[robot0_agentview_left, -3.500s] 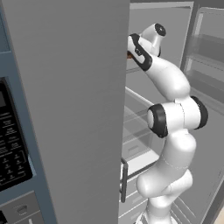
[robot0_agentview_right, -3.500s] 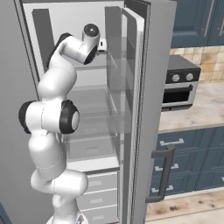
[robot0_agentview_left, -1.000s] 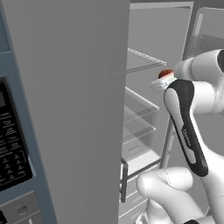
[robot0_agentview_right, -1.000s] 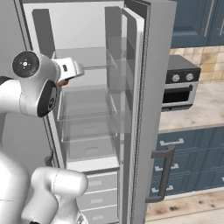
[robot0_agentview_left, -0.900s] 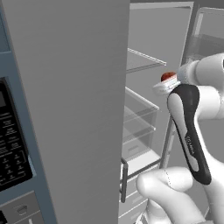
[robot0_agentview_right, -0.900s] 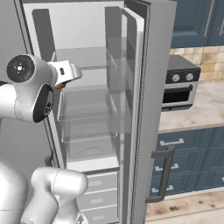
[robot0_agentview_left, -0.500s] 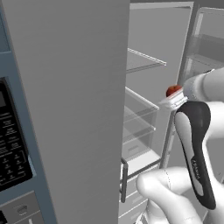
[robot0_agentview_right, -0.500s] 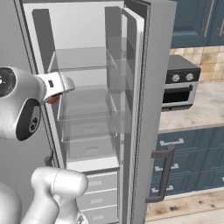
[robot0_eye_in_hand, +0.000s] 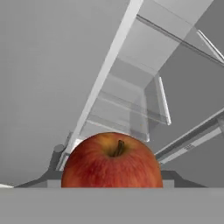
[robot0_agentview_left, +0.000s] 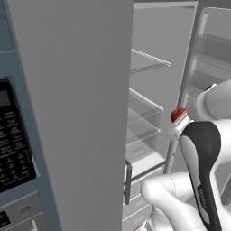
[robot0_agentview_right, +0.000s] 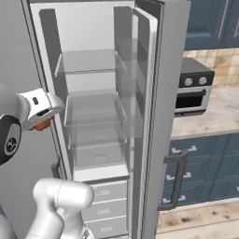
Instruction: Place the cold items (apple and corn) from the fridge in one tupperware on the dining counter. Place the warm items (hot dog and kebab skewer) in the stove area in another tupperware.
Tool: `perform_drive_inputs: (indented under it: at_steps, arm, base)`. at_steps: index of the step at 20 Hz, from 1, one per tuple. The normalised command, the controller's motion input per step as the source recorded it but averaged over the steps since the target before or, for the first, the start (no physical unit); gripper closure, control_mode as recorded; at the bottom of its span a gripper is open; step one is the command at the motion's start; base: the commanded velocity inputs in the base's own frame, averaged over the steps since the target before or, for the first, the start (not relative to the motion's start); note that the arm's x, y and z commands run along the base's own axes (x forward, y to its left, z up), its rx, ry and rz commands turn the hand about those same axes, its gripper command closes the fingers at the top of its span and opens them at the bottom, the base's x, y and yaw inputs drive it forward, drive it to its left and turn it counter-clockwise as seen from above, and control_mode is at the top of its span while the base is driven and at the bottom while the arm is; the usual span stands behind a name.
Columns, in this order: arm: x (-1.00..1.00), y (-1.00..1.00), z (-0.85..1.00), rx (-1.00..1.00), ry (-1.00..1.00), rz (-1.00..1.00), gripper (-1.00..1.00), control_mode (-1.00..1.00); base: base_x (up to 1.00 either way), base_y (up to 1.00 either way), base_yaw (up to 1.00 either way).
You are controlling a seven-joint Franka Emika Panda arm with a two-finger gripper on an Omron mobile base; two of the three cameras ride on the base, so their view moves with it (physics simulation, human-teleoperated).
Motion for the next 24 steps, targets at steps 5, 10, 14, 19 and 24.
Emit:
perform_drive_inputs:
  at_steps: [5, 10, 14, 19, 24]
  arm:
    - [0.00, 0.00, 0.00, 0.00, 0.00, 0.00, 1.00, 1.00]
    - [0.00, 0.00, 0.00, 0.00, 0.00, 0.00, 1.00, 1.00]
    - [0.00, 0.00, 0.00, 0.00, 0.00, 0.00, 1.00, 1.00]
    - [0.00, 0.00, 0.00, 0.00, 0.00, 0.00, 1.00, 1.00]
    - [0.00, 0.00, 0.00, 0.00, 0.00, 0.00, 1.00, 1.00]
  base:
    - [-0.77, 0.34, -0.10]
    - [-0.71, 0.47, -0.53]
    - [-0.66, 0.36, -0.87]
    - [-0.42, 0.14, -0.97]
    - [0.03, -0.25, -0.86]
